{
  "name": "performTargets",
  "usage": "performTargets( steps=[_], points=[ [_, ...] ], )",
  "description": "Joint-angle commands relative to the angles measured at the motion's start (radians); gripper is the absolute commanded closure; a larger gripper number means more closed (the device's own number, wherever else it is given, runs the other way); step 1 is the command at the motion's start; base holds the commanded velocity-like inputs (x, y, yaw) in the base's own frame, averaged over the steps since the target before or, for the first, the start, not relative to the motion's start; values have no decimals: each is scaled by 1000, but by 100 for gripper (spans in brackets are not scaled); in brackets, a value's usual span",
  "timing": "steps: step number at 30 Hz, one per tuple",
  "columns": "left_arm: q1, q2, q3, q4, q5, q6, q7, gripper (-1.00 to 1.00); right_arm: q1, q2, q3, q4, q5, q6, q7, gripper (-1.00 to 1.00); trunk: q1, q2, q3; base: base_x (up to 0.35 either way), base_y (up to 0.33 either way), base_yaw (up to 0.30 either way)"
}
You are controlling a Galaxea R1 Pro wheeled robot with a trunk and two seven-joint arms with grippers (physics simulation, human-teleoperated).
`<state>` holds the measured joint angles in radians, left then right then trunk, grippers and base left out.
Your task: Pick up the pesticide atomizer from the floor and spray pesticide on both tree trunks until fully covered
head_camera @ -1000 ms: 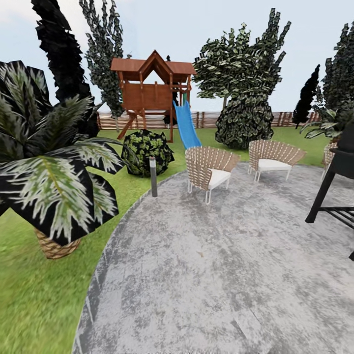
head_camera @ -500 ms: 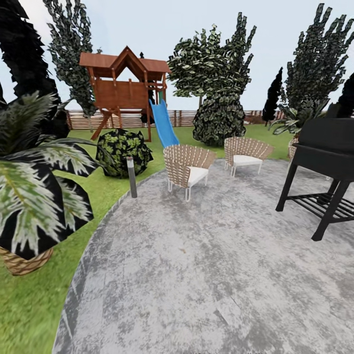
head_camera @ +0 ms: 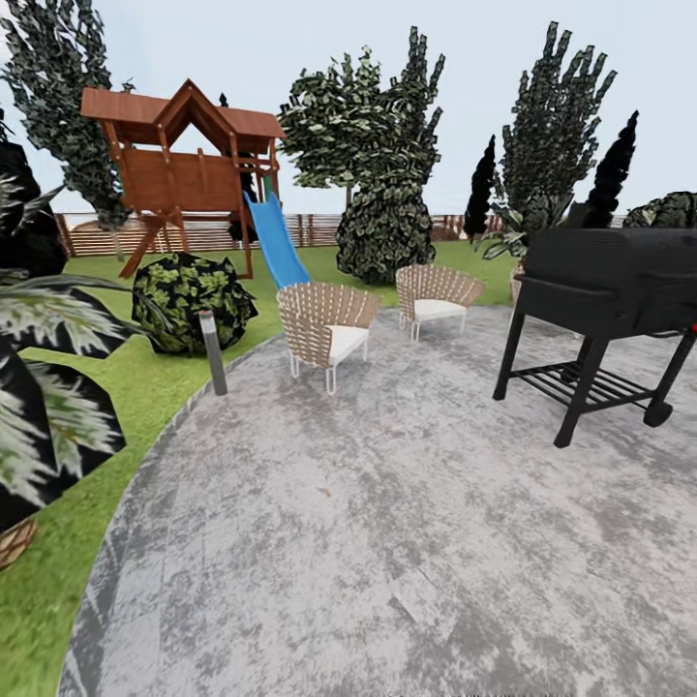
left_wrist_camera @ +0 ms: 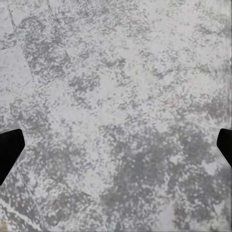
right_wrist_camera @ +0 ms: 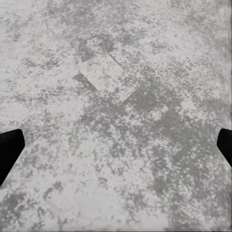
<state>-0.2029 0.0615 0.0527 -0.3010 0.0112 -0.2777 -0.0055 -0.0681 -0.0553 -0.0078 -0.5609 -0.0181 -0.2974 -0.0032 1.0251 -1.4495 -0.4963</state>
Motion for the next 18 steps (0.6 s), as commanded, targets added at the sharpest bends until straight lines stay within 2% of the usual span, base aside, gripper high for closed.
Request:
performTargets(
  steps=[1,6,18],
  points=[
    [0,0,2,0,1,-3,-1,-100,-1,0,0,1,-2,-3,0,-100,0,-1,-1,0,0,-300],
    [0,0,2,0,1,-3,-1,-100,-1,0,-1,1,-2,-3,-1,-100,0,-1,-2,0,0,-300],
    [0,-1,2,0,1,-3,-1,-100,-1,0,-2,-1,-2,-3,-1,-100,46,-85,-40,0,0,-300]
  ],
)
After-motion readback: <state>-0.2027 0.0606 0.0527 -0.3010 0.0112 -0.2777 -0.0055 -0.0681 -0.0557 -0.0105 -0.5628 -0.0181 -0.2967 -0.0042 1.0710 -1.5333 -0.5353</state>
